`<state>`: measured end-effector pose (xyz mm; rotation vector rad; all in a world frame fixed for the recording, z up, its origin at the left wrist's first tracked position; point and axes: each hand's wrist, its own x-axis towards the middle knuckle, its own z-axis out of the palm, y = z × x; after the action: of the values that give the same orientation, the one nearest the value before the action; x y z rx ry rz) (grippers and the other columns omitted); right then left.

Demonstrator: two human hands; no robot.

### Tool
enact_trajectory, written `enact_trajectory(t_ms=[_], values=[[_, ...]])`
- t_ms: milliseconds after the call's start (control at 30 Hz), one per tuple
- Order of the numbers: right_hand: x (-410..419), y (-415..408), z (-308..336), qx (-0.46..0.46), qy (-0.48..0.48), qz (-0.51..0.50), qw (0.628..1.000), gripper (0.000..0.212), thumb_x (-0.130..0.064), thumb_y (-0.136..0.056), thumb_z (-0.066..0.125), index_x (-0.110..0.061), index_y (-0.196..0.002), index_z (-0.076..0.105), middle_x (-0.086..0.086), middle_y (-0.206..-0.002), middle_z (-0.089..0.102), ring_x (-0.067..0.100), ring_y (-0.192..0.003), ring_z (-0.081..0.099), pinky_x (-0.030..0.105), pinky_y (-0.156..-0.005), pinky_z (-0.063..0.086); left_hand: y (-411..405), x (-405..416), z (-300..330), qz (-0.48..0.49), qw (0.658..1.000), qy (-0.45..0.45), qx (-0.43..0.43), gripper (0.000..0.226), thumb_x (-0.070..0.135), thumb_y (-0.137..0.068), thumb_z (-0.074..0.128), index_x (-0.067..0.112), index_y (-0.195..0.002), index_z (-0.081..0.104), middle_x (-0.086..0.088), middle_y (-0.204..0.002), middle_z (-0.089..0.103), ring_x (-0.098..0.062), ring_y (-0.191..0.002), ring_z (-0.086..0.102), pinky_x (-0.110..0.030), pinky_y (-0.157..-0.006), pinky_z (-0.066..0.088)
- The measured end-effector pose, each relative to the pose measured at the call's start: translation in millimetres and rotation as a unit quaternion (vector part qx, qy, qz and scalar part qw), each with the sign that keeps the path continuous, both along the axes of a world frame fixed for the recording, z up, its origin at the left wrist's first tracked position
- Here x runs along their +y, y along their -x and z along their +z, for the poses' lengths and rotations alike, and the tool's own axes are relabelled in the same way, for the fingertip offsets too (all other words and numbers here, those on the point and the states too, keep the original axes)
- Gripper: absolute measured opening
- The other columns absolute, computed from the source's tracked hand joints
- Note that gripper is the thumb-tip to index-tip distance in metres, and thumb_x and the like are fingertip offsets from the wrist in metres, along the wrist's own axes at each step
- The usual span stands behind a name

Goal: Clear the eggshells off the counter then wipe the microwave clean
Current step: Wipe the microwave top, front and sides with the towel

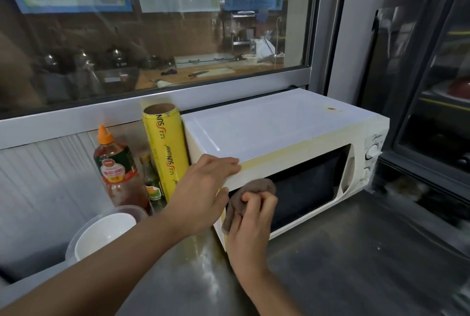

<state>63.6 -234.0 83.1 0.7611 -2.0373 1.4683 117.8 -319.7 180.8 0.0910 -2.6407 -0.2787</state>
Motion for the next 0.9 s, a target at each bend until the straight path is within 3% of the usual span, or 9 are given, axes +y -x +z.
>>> enact_trajectory(t_ms=[200, 333, 433, 533, 667, 700, 767, 833, 900], values=[[9.0, 17.4, -24.0, 0.014, -0.039, 0.038, 0.998, 0.028, 0.013, -0.063, 0.062, -0.003, -0.085, 0.053, 0.013, -0.103, 0.044, 0.029, -0.085, 0.055, 0.037, -0.073, 0.05, 5.3, 1.6, -4.0, 0.011, 0.999, -0.004, 0.041, 0.04, 0.011, -0.076, 0.05, 0.008, -0.114, 0.064, 0.001, -0.122, 0.062, -0.023, -0.1, 0.052, -0.041, -0.085, 0.046], [24.9, 58.4, -30.9, -0.011, -0.014, 0.005, 1.0, 0.03, 0.013, -0.065, 0.059, -0.004, -0.086, 0.047, 0.003, -0.103, 0.032, 0.03, -0.087, 0.05, 0.032, -0.083, 0.04, 8.8, 4.4, -10.7, 0.014, 0.996, -0.01, 0.09, 0.033, 0.009, -0.074, 0.054, 0.008, -0.104, 0.066, 0.001, -0.113, 0.066, -0.023, -0.091, 0.053, -0.04, -0.078, 0.048], [42.4, 106.4, -31.6, -0.046, 0.008, -0.044, 0.998, 0.029, 0.016, -0.066, 0.052, -0.002, -0.087, 0.043, 0.011, -0.1, 0.032, 0.036, -0.09, 0.045, 0.045, -0.087, 0.038, 12.7, 4.5, -14.9, 0.022, 0.993, -0.019, 0.111, 0.03, 0.008, -0.074, 0.056, 0.01, -0.102, 0.067, 0.003, -0.11, 0.066, -0.02, -0.089, 0.052, -0.038, -0.076, 0.048], [60.2, 149.3, -31.6, -0.045, -0.015, -0.07, 0.996, 0.035, 0.018, -0.066, 0.048, -0.007, -0.087, 0.038, 0.018, -0.104, 0.034, 0.037, -0.094, 0.042, 0.047, -0.09, 0.04, 16.3, 4.0, -17.0, 0.029, 0.992, -0.023, 0.123, 0.027, 0.01, -0.074, 0.057, 0.011, -0.099, 0.067, 0.005, -0.107, 0.066, -0.014, -0.084, 0.048, -0.034, -0.073, 0.046], [77.8, 198.7, -27.4, -0.13, 0.016, -0.056, 0.99, 0.036, 0.024, -0.07, 0.039, -0.008, -0.088, 0.036, 0.014, -0.11, 0.028, 0.03, -0.09, 0.043, 0.053, -0.067, 0.053, 18.4, 5.0, -17.6, 0.032, 0.991, -0.021, 0.129, 0.025, 0.013, -0.075, 0.058, 0.012, -0.098, 0.068, 0.006, -0.107, 0.067, -0.011, -0.082, 0.045, -0.03, -0.073, 0.042], [79.7, 202.4, -26.3, -0.148, 0.02, -0.048, 0.988, 0.035, 0.023, -0.072, 0.038, -0.007, -0.089, 0.037, 0.016, -0.112, 0.028, 0.034, -0.092, 0.046, 0.053, -0.07, 0.052, 18.7, 5.5, -17.2, 0.035, 0.991, -0.022, 0.131, 0.026, 0.013, -0.075, 0.058, 0.011, -0.098, 0.068, 0.005, -0.107, 0.067, -0.013, -0.083, 0.047, -0.032, -0.073, 0.044], [77.0, 192.3, -29.4, -0.158, 0.002, -0.074, 0.985, 0.03, 0.017, -0.075, 0.043, -0.006, -0.094, 0.04, 0.02, -0.114, 0.033, 0.034, -0.096, 0.045, 0.048, -0.08, 0.046, 18.9, 6.8, -17.0, 0.041, 0.99, -0.023, 0.133, 0.027, 0.012, -0.074, 0.059, 0.01, -0.099, 0.069, 0.004, -0.107, 0.068, -0.016, -0.085, 0.05, -0.034, -0.074, 0.045], [66.1, 159.5, -33.7, -0.159, -0.006, -0.084, 0.984, 0.028, 0.008, -0.076, 0.051, -0.003, -0.102, 0.046, 0.02, -0.111, 0.038, 0.031, -0.097, 0.042, 0.039, -0.081, 0.039, 18.0, 9.0, -17.8, 0.047, 0.99, -0.024, 0.134, 0.029, 0.013, -0.072, 0.06, 0.009, -0.099, 0.069, 0.002, -0.107, 0.068, -0.018, -0.088, 0.052, -0.033, -0.076, 0.045], [49.7, 114.9, -39.7, -0.127, 0.009, -0.055, 0.99, 0.032, 0.011, -0.07, 0.051, -0.003, -0.098, 0.046, 0.016, -0.105, 0.038, 0.021, -0.09, 0.039, 0.03, -0.081, 0.036, 16.5, 11.1, -18.8, 0.047, 0.99, -0.022, 0.134, 0.031, 0.013, -0.071, 0.06, 0.008, -0.1, 0.068, 0.002, -0.108, 0.068, -0.02, -0.089, 0.053, -0.033, -0.078, 0.044]])
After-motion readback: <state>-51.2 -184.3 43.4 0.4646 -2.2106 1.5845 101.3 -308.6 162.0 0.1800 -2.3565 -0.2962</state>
